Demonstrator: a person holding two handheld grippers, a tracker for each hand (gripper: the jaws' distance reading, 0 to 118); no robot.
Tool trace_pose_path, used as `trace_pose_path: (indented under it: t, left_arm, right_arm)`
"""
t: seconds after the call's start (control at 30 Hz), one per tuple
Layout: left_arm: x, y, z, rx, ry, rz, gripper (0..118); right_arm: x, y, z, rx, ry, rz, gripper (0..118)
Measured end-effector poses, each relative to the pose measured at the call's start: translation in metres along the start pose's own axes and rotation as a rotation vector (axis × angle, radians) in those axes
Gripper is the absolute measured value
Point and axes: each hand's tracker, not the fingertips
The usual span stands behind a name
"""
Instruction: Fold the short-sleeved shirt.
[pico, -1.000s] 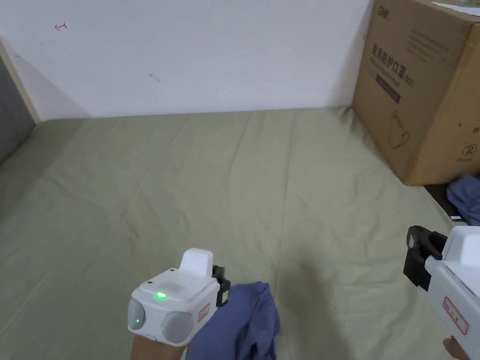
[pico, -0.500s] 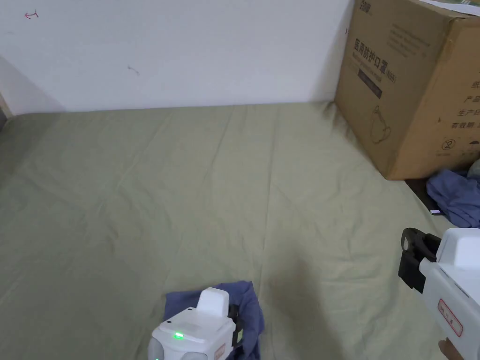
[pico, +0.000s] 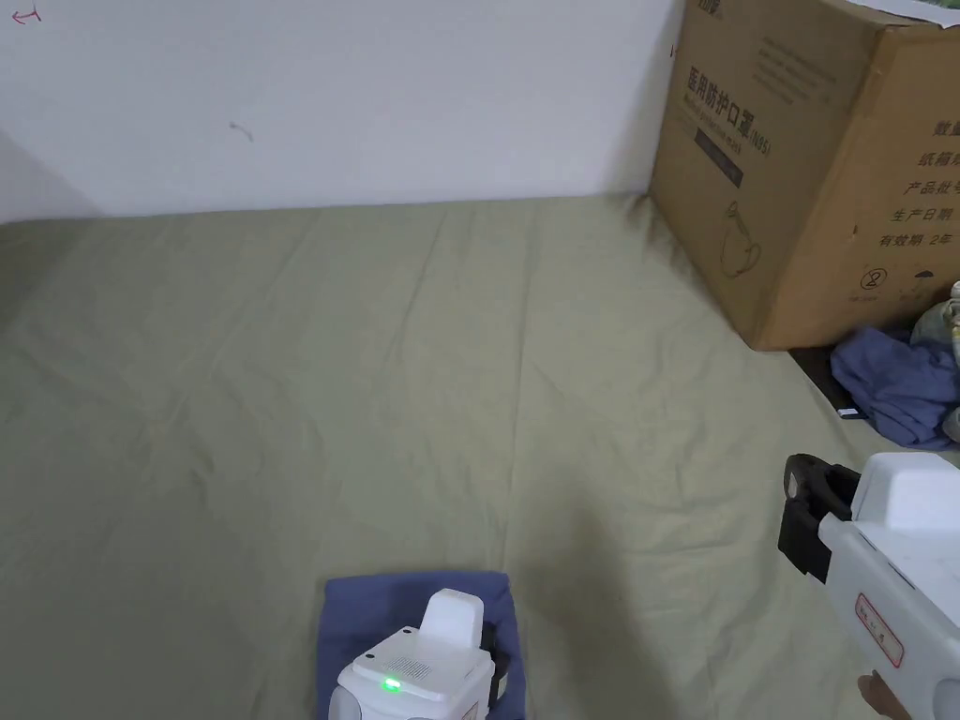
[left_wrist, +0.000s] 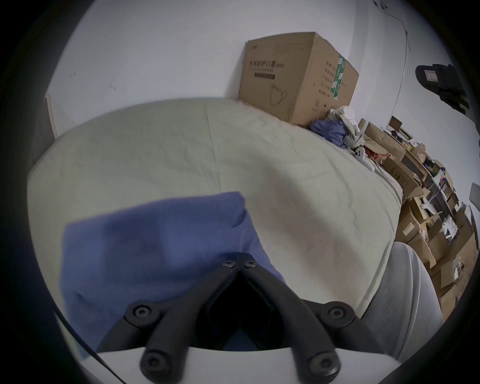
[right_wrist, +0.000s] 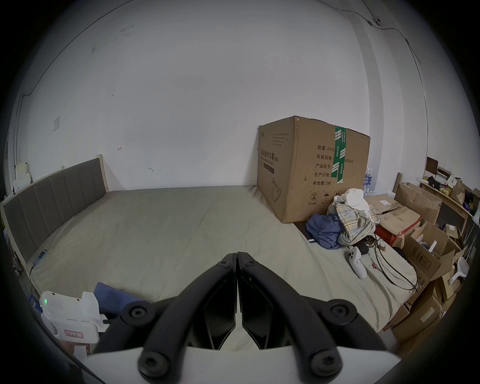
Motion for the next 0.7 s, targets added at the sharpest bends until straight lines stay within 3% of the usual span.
trace_pose_path:
  t: [0.37, 0.7]
  left_arm:
    - [-0.03, 0.085, 0.117, 0.422, 0.09, 0.003, 0]
    - [-0.076, 0.124, 0.204, 0.631, 0.305, -0.02, 0]
  right_arm:
    - [-0.032, 0.032, 0.022, 0.109, 0.041, 0.001, 0]
    - [-0.075, 0.056, 0.034, 0.215, 0.08, 0.007, 0]
